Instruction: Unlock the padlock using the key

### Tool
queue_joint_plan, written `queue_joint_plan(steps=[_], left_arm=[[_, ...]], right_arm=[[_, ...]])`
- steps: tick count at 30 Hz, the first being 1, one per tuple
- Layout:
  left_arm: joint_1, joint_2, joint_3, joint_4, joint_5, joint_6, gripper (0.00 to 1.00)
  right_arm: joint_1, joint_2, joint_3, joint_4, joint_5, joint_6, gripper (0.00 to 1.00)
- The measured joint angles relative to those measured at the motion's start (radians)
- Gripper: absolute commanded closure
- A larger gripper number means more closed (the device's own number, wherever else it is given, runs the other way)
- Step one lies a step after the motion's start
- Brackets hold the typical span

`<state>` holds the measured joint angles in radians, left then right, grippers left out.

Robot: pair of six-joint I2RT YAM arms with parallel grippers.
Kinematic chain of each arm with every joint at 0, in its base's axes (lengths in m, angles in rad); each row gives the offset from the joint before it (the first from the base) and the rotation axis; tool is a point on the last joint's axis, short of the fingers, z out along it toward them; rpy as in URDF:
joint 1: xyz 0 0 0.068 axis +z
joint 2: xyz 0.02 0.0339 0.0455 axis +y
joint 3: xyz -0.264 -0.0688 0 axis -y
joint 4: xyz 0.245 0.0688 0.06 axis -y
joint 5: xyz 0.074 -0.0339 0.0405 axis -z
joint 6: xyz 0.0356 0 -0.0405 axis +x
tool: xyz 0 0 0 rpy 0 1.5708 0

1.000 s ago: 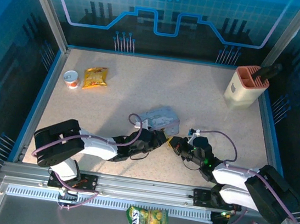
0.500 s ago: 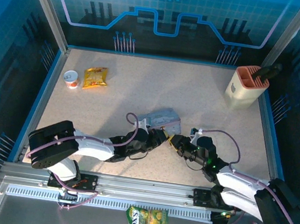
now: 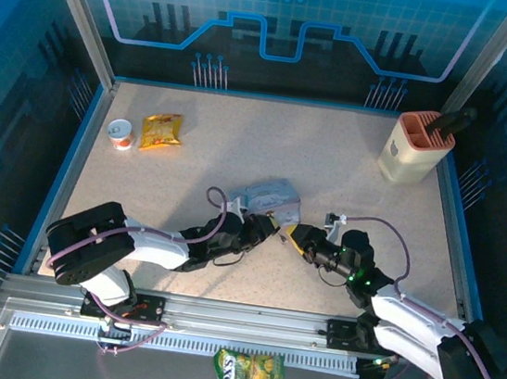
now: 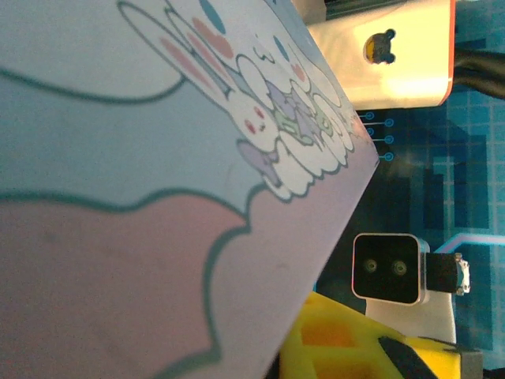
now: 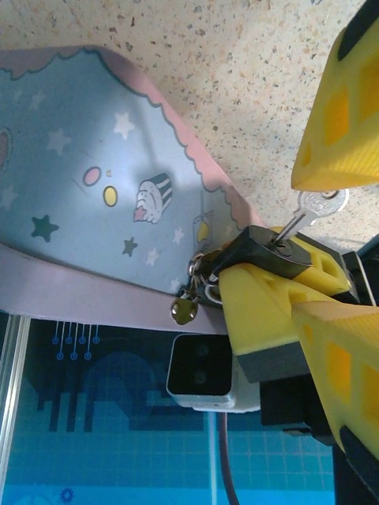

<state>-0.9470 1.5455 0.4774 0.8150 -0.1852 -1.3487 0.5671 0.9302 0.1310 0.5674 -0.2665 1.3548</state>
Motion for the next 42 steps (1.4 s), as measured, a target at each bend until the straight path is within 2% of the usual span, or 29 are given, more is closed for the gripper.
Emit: queue_joint_plan(steps=[4,15,22,42], left_arm=[[0.010,0.000,-0.009,0.029,0.000,-0.014,1.00],[0.015,0.002,-0.031,0.090,-0.001,-0.049,1.00],[0.011,0.011,-0.031,0.114,-0.001,-0.067,1.00],[-0.002,0.053,-0.031,0.164,0.000,-0.068,1.00]], right_arm=[[-0.001,-0.021,-0.002,-0.024,0.000,-0.002,0.54],[0.000,-0.022,-0.006,-0.021,0.000,0.014,0.63],[0.000,0.029,-0.006,0.003,-0.002,0.017,0.62],[0.002,0.078,-0.005,0.074,-0.023,0.044,0.84]])
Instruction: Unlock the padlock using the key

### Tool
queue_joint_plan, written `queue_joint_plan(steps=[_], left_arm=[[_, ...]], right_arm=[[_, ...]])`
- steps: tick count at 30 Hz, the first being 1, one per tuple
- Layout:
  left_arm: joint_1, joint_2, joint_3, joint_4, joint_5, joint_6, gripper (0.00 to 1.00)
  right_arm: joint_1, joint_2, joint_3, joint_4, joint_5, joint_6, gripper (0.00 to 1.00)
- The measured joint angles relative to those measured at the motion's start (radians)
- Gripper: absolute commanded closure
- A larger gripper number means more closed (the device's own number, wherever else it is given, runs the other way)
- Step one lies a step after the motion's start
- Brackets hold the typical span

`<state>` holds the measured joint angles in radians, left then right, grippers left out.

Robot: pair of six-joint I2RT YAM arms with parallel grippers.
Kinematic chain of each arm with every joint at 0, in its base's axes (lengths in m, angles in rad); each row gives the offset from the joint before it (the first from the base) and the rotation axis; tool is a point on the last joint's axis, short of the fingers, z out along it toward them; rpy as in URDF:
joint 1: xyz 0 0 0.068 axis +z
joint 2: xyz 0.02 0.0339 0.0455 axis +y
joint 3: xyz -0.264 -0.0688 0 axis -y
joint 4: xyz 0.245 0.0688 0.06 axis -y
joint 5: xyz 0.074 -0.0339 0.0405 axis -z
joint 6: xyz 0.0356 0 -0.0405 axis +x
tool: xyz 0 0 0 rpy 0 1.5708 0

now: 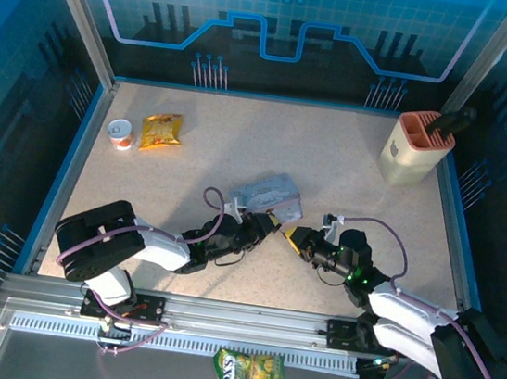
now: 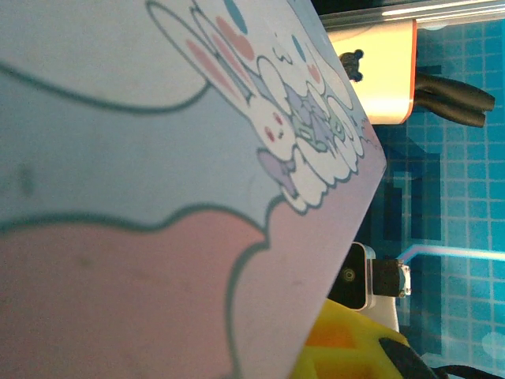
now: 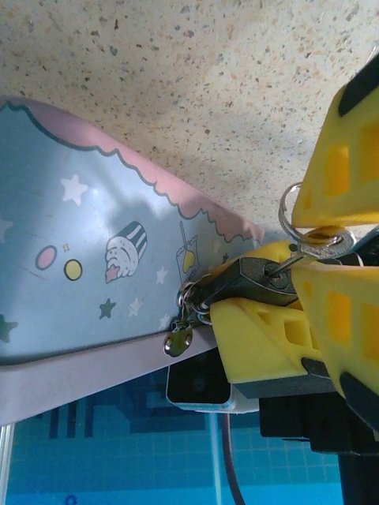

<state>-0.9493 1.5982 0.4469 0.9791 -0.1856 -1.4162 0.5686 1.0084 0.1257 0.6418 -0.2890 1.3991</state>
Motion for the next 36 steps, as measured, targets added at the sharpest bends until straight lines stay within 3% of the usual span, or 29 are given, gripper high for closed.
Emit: queue_joint_plan(steps=[8,23,30,36], left_arm=[[-0.002,0.002,0.002,0.004,-0.001,-0.004,1.00],[-0.033,0.006,0.038,-0.056,-0.015,-0.025,1.00],[-0.045,-0.022,0.042,-0.124,-0.033,-0.023,1.00],[-0.079,-0.083,0.045,-0.243,-0.050,-0.023,1.00]], right_arm=[[0.000,0.006,0.000,0.003,-0.001,0.000,0.89],[0.000,0.055,0.001,0.045,0.005,-0.001,0.91],[-0.010,0.055,0.001,0.037,-0.011,-0.005,0.83],[-0.076,-0.069,0.025,-0.138,-0.019,-0.110,0.72]])
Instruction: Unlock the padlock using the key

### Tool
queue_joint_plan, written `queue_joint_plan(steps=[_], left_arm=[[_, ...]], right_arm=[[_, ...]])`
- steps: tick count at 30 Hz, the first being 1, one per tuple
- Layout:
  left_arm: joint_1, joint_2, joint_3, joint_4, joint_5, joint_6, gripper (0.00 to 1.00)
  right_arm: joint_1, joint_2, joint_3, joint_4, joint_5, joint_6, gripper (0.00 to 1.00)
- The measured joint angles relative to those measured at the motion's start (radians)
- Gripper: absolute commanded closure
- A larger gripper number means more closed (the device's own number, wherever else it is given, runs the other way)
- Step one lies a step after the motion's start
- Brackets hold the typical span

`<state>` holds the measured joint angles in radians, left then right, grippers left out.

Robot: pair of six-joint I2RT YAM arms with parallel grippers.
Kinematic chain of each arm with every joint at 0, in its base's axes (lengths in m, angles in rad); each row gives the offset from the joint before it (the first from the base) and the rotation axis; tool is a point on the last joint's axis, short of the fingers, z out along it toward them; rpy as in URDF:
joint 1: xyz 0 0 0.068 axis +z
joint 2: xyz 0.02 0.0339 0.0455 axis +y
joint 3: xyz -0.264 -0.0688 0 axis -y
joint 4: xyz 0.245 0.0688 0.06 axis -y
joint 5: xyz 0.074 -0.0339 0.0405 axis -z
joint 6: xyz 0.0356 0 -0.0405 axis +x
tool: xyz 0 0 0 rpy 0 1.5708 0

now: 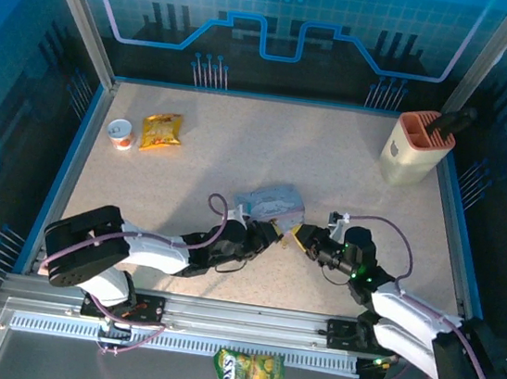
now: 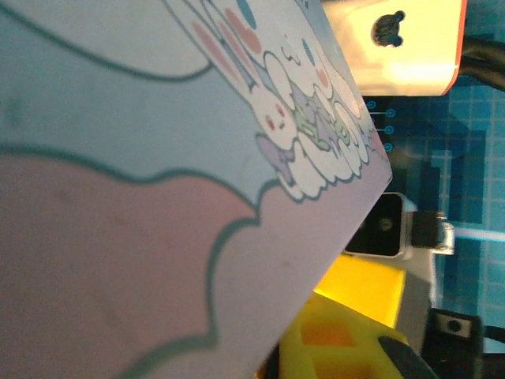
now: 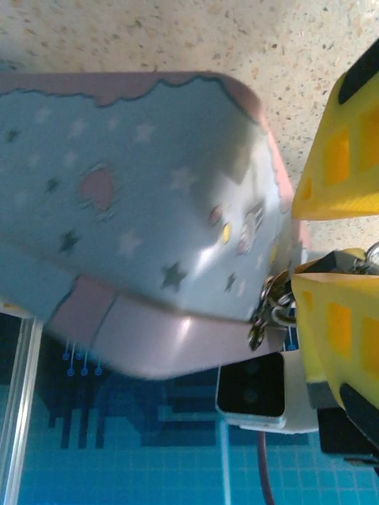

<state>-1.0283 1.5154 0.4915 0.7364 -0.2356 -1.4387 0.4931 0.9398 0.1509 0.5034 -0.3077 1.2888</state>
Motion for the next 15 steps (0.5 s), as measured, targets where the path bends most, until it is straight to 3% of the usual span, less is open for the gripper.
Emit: queue_joint_plan(steps=[5,9,15], left_arm=[[0.000,-0.026,-0.001,-0.082,-0.030,0.000,1.00],[0.005,-0.066,-0.013,-0.144,-0.049,0.000,1.00],[0.038,-0.152,-0.056,-0.225,-0.061,0.000,1.00]], right_arm=[[0.008,-0.080,0.130,-0.260,0.013,-0.238,0.67],[0.025,-0.110,0.163,-0.352,0.021,-0.417,0.67],[0.213,-0.163,0.186,-0.489,0.140,-0.729,0.67]])
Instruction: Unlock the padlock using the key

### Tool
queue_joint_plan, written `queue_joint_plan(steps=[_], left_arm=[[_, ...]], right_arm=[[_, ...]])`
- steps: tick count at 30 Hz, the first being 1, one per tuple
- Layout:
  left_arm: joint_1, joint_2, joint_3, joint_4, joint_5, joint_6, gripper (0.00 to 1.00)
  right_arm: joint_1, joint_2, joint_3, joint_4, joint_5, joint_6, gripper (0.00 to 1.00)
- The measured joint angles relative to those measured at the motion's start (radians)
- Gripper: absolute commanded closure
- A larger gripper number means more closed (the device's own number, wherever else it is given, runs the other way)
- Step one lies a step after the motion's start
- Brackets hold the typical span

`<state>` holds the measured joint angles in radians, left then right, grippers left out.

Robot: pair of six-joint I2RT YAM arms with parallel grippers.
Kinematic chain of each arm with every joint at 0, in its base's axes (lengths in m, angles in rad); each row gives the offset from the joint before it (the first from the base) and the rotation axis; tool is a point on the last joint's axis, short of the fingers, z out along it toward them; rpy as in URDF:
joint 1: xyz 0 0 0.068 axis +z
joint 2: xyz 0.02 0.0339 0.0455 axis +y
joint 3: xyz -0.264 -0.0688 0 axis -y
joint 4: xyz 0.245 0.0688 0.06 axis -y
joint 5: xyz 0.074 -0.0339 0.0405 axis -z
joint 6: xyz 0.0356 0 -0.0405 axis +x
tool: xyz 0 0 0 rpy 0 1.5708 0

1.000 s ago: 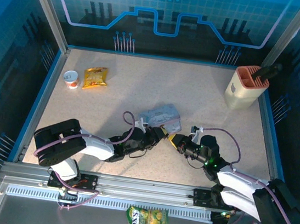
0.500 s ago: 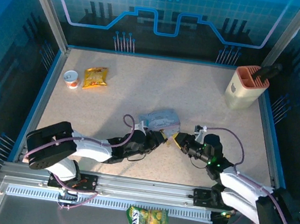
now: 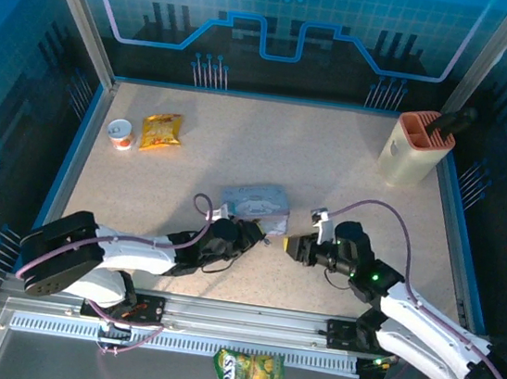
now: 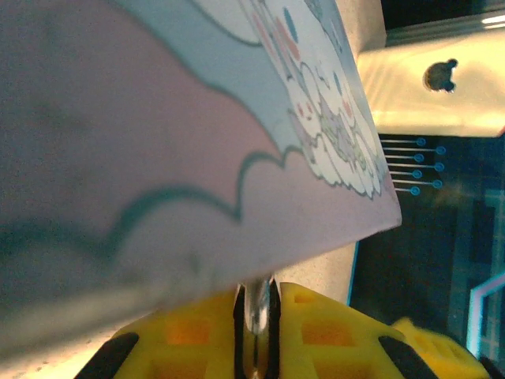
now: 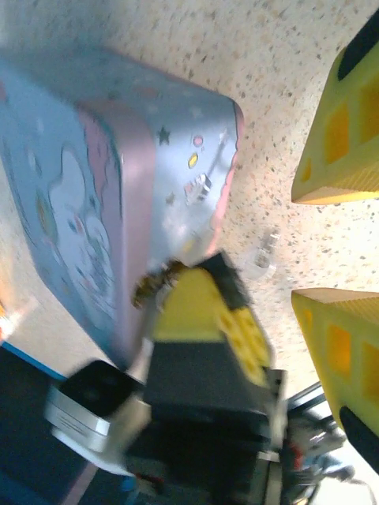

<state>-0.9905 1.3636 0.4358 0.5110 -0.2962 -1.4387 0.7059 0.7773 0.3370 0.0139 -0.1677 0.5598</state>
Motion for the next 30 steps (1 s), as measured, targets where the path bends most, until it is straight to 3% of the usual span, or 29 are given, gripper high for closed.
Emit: queue_joint_plan(steps=[5,11,22,30], left_arm=[[0.013,-0.078,-0.020,-0.092,-0.010,0.016,1.00],[0.014,-0.147,-0.027,-0.149,-0.026,0.041,1.00],[0.014,-0.149,-0.029,-0.157,-0.021,0.062,1.00],[0.014,-0.134,-0.029,-0.129,-0.004,0.084,1.00]], right_arm=[[0.193,-0.010,-0.001,0.027,0.138,-0.259,0.67],[0.349,0.119,-0.036,0.193,0.268,-0.499,0.65],[0.367,0.330,-0.050,0.459,0.379,-0.647,0.70],[0.368,0.395,-0.063,0.550,0.434,-0.677,0.67]])
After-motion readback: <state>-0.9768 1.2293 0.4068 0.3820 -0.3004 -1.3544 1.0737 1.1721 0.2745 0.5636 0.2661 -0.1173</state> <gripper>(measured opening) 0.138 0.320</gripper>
